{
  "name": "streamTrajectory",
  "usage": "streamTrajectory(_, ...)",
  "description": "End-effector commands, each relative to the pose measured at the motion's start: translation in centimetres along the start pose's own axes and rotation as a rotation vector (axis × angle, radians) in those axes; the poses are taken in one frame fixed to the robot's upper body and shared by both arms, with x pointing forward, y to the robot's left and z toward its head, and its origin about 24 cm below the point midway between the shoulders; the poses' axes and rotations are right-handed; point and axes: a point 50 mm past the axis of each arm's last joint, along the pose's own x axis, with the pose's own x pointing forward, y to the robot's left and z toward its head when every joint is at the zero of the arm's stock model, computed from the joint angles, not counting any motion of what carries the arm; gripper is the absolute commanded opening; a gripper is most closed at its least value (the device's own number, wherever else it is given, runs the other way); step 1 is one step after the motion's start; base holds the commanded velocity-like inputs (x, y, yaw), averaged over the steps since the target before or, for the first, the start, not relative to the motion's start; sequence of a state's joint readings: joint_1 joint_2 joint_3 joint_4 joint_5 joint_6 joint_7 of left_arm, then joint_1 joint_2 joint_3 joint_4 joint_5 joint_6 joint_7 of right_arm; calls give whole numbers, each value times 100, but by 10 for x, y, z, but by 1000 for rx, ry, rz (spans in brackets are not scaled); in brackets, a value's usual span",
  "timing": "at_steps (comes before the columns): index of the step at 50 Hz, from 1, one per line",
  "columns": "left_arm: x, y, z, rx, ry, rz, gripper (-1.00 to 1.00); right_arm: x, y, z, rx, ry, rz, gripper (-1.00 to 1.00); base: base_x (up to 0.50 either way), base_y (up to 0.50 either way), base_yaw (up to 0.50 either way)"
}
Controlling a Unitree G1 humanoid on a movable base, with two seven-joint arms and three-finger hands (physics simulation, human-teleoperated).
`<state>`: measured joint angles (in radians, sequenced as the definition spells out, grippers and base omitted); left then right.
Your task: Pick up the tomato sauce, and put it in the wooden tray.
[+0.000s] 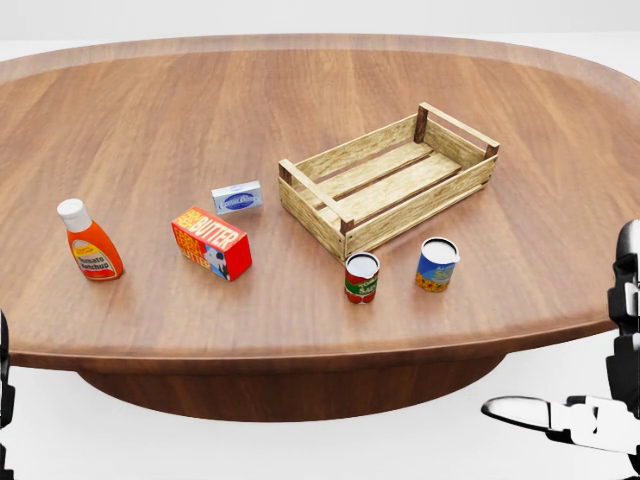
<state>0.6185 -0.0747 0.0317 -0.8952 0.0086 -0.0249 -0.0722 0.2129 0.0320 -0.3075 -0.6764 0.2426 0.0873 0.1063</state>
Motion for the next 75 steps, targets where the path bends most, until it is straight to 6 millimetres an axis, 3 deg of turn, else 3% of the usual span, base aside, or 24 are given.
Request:
streamTrajectory(1, -8, 1, 17, 16, -35, 12, 100, -3, -2, 11, -5, -43, -2, 100, 0, 0, 0)
streamTrajectory(12, -7, 2, 17, 14, -40, 13, 100, -3, -2, 8, 7, -28, 17, 100, 4, 0, 0)
streamTrajectory(75, -10, 1, 19, 20, -48, 5, 100, -3, -3, 12, 22, -50, 32, 100, 50, 0, 0)
